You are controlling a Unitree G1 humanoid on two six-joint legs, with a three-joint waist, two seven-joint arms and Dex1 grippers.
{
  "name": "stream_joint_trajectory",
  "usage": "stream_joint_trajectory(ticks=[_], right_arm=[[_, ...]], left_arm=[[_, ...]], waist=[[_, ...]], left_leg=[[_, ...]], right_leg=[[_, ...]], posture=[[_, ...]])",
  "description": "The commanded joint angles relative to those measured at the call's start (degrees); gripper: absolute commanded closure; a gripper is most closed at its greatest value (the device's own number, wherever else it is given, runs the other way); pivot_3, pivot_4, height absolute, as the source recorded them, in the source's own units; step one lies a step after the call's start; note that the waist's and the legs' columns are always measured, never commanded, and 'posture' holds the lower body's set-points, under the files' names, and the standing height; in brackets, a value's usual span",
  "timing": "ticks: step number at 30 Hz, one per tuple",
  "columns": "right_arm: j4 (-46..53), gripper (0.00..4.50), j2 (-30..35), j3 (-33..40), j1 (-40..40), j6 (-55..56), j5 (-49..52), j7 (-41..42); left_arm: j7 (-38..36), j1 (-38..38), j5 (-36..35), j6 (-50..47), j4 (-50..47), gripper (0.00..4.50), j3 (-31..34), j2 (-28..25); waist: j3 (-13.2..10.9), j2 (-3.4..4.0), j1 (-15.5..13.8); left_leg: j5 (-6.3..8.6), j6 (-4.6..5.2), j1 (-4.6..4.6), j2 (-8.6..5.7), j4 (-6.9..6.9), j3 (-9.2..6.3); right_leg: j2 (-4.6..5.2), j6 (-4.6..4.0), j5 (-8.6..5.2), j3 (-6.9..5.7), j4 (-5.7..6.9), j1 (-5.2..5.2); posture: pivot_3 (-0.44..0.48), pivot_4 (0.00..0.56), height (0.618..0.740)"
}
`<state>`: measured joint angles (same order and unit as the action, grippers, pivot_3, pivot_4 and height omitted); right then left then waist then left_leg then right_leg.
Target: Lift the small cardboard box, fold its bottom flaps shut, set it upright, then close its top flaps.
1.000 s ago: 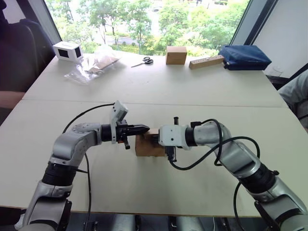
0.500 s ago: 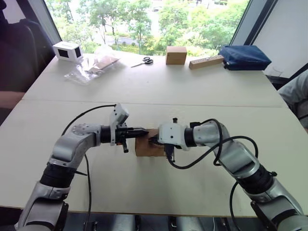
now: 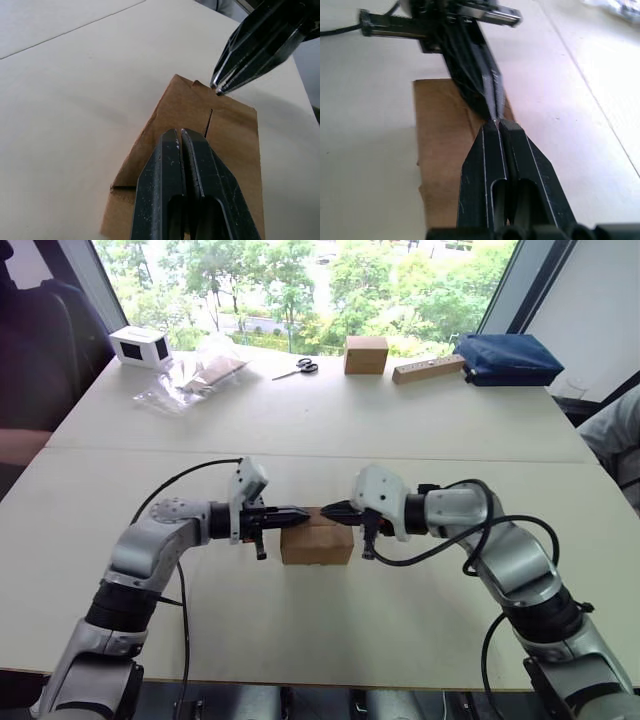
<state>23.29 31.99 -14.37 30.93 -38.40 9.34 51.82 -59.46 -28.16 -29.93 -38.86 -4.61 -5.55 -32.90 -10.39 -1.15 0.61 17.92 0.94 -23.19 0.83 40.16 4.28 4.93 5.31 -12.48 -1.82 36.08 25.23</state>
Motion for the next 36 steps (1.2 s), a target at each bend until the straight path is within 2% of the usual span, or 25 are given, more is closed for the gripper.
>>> stream_joint_trajectory(ticks=[1, 13, 19, 25, 36], right_arm=[[1.0, 4.50, 0.3, 1.3, -0.9, 1.4, 0.7, -1.2], [-1.4, 4.50, -0.5, -2.6, -0.9, 4.6, -0.9, -2.4], [-3.2, 4.50, -0.6, -4.1, -0.4, 6.1, -2.7, -3.0], [-4.5, 4.50, 0.0, -6.3, -0.6, 7.7, -4.9, -2.6], [-4.9, 4.50, -0.1, -6.4, -1.0, 8.3, -5.8, -2.3]], left_arm=[[1.0, -0.1, -1.8, -1.3, -6.0, 4.39, 1.9, -0.9], [4.0, -0.2, 0.5, 1.3, -6.5, 4.39, 0.7, 0.0], [1.5, 1.1, 1.6, 1.3, -6.6, 4.39, -1.9, -1.7], [1.0, 1.3, 6.4, 5.2, -4.5, 4.39, -5.3, -2.4], [2.3, 1.5, 6.3, 6.3, -3.1, 4.39, -3.9, -0.2]], waist=[[0.0, 0.00, 0.0], [0.0, 0.00, 0.0], [0.0, 0.00, 0.0], [0.0, 0.00, 0.0], [0.0, 0.00, 0.0]], left_leg=[[0.00, 0.00, -0.01, 0.01, 0.00, -0.01], [0.00, 0.00, 0.00, 0.00, 0.00, -0.01], [0.00, 0.00, 0.00, -0.01, 0.00, 0.00], [0.00, 0.00, 0.01, -0.01, -0.01, 0.01], [0.00, 0.00, 0.02, 0.00, 0.00, 0.00]], right_leg=[[0.00, 0.00, 0.00, -0.01, -0.01, 0.00], [-0.01, 0.00, 0.00, 0.00, -0.01, 0.00], [-0.01, 0.00, 0.00, 0.00, -0.01, 0.00], [-0.01, 0.00, 0.00, 0.00, -0.02, -0.01], [-0.01, 0.00, 0.00, 0.00, -0.01, -0.02]], posture=[[0.000, 0.150, 0.740], [0.000, 0.150, 0.740], [0.000, 0.150, 0.740], [0.000, 0.150, 0.740], [0.000, 0.150, 0.740]])
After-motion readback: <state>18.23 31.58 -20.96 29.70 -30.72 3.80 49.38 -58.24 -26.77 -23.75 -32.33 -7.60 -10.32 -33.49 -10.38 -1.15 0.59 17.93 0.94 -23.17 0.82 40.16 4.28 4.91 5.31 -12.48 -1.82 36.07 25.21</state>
